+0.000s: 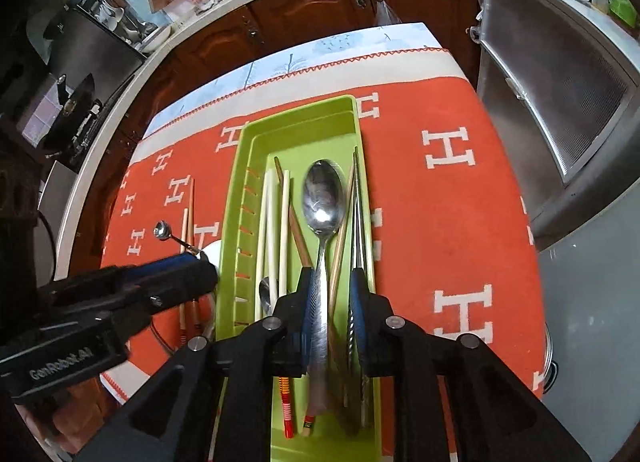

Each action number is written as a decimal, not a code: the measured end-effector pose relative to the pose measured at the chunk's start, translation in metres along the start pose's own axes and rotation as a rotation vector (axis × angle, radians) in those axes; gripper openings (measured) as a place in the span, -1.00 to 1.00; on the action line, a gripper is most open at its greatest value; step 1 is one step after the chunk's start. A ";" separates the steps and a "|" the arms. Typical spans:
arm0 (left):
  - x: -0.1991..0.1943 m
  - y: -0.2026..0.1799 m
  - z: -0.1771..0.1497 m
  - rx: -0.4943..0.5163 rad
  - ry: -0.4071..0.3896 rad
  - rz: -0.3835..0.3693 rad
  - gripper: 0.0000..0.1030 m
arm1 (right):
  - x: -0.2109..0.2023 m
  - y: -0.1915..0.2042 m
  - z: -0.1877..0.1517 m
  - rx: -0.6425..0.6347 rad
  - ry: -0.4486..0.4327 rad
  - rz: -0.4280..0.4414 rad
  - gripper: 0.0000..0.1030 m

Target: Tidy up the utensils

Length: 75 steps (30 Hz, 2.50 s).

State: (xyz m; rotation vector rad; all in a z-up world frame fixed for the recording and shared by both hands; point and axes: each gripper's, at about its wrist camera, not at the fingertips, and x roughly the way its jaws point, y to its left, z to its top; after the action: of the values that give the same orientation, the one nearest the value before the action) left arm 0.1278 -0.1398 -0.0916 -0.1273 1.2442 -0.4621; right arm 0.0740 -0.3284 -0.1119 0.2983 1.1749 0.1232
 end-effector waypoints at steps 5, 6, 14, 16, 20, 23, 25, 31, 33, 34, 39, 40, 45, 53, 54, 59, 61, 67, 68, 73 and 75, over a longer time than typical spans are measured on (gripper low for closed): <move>-0.021 0.007 -0.010 0.060 -0.037 0.086 -0.29 | -0.013 0.015 -0.010 -0.007 -0.013 0.001 -0.66; -0.024 0.009 -0.013 0.066 -0.046 0.099 -0.19 | -0.015 0.018 -0.013 -0.005 -0.014 0.010 -0.66; -0.066 0.048 -0.041 0.068 -0.100 0.176 -0.16 | -0.028 0.051 -0.033 -0.021 -0.015 0.054 -0.66; -0.075 0.059 -0.046 0.052 -0.110 0.185 -0.15 | -0.030 0.060 -0.034 -0.033 -0.015 0.068 -0.66; -0.097 0.091 -0.058 -0.010 -0.140 0.207 -0.08 | -0.031 0.087 -0.040 -0.063 -0.012 0.094 -0.65; -0.106 0.112 -0.069 -0.052 -0.151 0.211 0.04 | -0.026 0.105 -0.043 -0.095 0.002 0.109 -0.63; -0.111 0.126 -0.079 -0.071 -0.159 0.220 0.05 | -0.021 0.121 -0.046 -0.124 0.012 0.114 -0.63; -0.102 0.161 -0.107 -0.141 -0.117 0.174 0.12 | -0.005 0.163 -0.060 -0.221 0.010 0.078 -0.62; -0.093 0.171 -0.116 -0.171 -0.087 0.142 0.12 | 0.002 0.174 -0.065 -0.239 0.012 0.067 -0.62; -0.088 0.177 -0.121 -0.185 -0.074 0.120 0.12 | 0.006 0.178 -0.068 -0.248 0.017 0.070 -0.62; -0.067 0.193 -0.133 -0.248 -0.044 0.016 0.12 | 0.024 0.196 -0.079 -0.304 0.049 0.064 -0.62; -0.065 0.196 -0.134 -0.263 -0.049 -0.004 0.12 | 0.027 0.199 -0.081 -0.309 0.052 0.065 -0.62; -0.050 0.216 -0.136 -0.344 -0.102 -0.069 0.10 | 0.041 0.204 -0.088 -0.314 0.072 0.087 -0.62; -0.036 0.221 -0.128 -0.290 -0.229 -0.088 0.08 | 0.049 0.207 -0.093 -0.328 0.087 0.127 -0.62; -0.035 0.220 -0.127 -0.279 -0.242 -0.089 0.08 | 0.052 0.208 -0.092 -0.324 0.094 0.129 -0.62; -0.030 0.218 -0.124 -0.224 -0.300 -0.077 -0.06 | 0.060 0.207 -0.092 -0.310 0.112 0.128 -0.61; -0.031 0.220 -0.125 -0.213 -0.319 -0.079 -0.10 | 0.063 0.206 -0.091 -0.304 0.116 0.128 -0.62; -0.028 0.211 -0.126 -0.167 -0.373 -0.054 -0.14 | 0.073 0.204 -0.087 -0.284 0.140 0.115 -0.61; -0.026 0.211 -0.126 -0.166 -0.373 -0.051 -0.39 | 0.074 0.205 -0.086 -0.284 0.142 0.111 -0.61; -0.016 0.220 -0.126 -0.201 -0.348 -0.135 -0.92 | 0.072 0.210 -0.080 -0.283 0.127 0.098 -0.61; -0.016 0.221 -0.126 -0.204 -0.344 -0.146 -0.94 | 0.071 0.208 -0.073 -0.252 0.126 0.103 -0.61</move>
State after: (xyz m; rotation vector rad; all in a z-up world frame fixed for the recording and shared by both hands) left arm 0.0660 0.0851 -0.1941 -0.4545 0.9435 -0.4175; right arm 0.0463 -0.1000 -0.1398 0.1294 1.2543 0.3814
